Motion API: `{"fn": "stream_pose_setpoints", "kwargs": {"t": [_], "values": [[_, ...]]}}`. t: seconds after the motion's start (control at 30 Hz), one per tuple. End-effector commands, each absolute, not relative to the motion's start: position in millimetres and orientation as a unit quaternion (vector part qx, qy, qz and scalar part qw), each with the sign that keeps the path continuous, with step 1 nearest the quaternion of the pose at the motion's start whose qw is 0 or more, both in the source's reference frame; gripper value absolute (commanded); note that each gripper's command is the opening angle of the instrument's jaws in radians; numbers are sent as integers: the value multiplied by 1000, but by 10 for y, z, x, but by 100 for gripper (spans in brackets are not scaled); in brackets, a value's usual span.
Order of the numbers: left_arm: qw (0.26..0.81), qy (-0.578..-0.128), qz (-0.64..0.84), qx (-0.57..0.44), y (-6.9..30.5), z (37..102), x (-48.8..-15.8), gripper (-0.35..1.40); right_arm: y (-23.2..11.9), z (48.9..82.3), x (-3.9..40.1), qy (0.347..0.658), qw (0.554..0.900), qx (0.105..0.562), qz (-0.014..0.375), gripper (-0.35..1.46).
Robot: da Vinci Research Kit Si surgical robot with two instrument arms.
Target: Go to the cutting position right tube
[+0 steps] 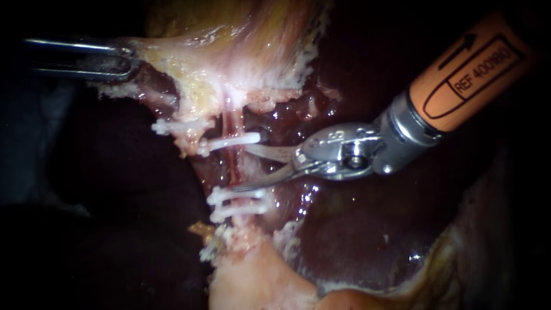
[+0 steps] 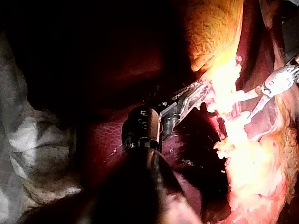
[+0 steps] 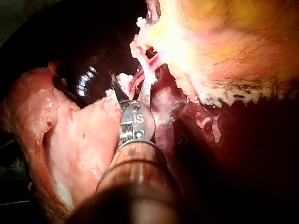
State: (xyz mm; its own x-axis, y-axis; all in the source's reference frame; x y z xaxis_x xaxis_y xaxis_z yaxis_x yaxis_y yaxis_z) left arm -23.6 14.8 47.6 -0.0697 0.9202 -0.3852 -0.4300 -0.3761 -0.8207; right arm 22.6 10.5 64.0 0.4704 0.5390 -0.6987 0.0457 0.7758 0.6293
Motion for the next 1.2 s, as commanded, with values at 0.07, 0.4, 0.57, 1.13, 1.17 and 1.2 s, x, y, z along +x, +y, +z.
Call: {"fn": "stream_pose_setpoints", "kwargs": {"t": [0.07, 0.4, 0.57, 1.13, 1.17, 1.2], "values": [[494, -261, 683, -470, 148, 476, -236, -35, 103, 642, 230, 495, 800, 304, 149, 138], [494, -261, 683, -470, 148, 476, -236, -35, 98, 653, 245, 507, 785, 336, 119, 133], [494, -260, 683, -470, 148, 476, -237, -35, 96, 656, 257, 513, 776, 348, 112, 131], [494, -260, 683, -470, 149, 476, -238, -35, 100, 659, 294, 529, 761, 350, 135, 129], [494, -260, 683, -470, 149, 476, -238, -35, 100, 658, 294, 530, 760, 350, 135, 129], [494, -260, 683, -470, 149, 476, -238, -35, 99, 656, 294, 531, 760, 349, 136, 131]]}}
